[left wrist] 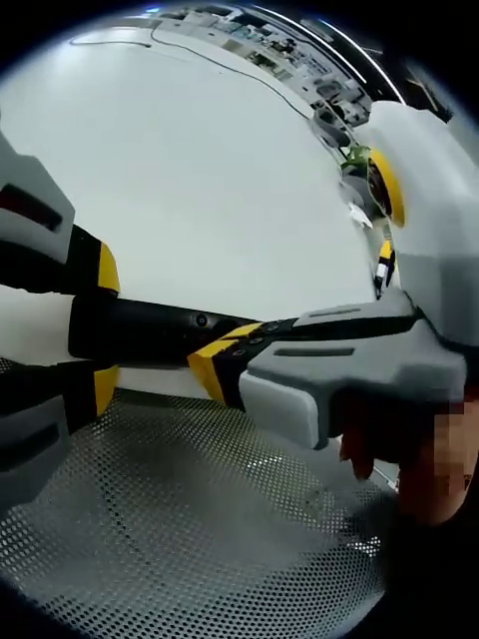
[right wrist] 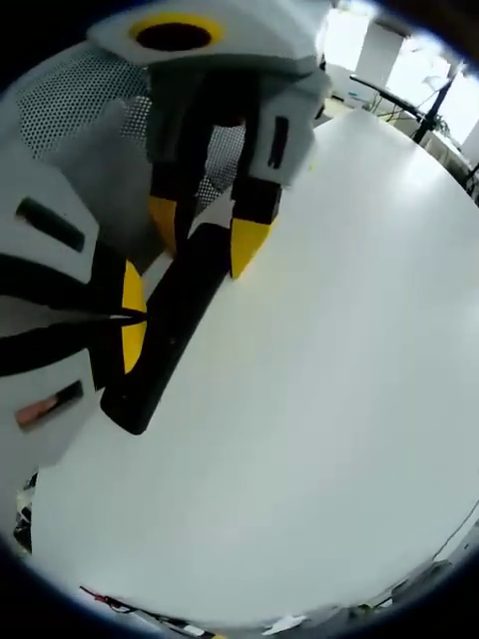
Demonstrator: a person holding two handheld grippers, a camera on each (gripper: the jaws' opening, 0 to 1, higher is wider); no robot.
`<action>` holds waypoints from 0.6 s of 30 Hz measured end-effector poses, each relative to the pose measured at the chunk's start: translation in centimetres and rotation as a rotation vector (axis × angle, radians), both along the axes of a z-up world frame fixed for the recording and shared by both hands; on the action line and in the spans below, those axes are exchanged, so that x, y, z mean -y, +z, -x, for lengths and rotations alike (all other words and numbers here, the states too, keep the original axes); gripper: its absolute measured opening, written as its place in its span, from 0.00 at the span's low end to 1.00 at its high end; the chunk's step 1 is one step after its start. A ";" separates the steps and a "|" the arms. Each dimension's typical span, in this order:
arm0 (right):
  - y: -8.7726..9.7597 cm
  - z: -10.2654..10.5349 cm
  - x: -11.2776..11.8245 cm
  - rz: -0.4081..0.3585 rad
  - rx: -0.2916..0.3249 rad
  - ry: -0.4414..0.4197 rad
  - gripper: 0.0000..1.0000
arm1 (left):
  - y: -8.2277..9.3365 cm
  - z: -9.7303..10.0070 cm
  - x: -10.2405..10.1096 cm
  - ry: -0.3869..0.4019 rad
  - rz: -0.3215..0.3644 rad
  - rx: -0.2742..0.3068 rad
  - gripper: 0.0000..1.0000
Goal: Press the specified remote control buttons in sequence, fully releasing each button before pressing the next.
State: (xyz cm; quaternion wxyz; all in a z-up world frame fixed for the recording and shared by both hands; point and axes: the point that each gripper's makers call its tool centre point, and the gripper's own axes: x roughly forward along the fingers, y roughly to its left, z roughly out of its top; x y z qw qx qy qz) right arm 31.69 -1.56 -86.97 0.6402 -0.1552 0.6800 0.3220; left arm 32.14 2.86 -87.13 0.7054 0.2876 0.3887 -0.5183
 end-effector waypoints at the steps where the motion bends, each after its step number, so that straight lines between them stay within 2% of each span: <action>1: 0.0 0.0 0.0 0.001 0.000 0.002 0.00 | 0.0 0.0 0.0 0.000 0.000 0.000 0.25; 5: 0.0 -0.1 0.1 -0.014 -0.008 0.009 0.00 | 0.0 0.0 0.0 0.003 0.002 -0.001 0.25; 13: 0.1 0.0 0.1 -0.038 -0.026 -0.031 0.00 | 0.0 0.0 0.0 -0.009 0.004 0.001 0.26; 18: 0.2 0.0 0.1 -0.063 -0.061 -0.094 0.00 | 0.0 0.0 0.0 -0.010 0.005 0.003 0.26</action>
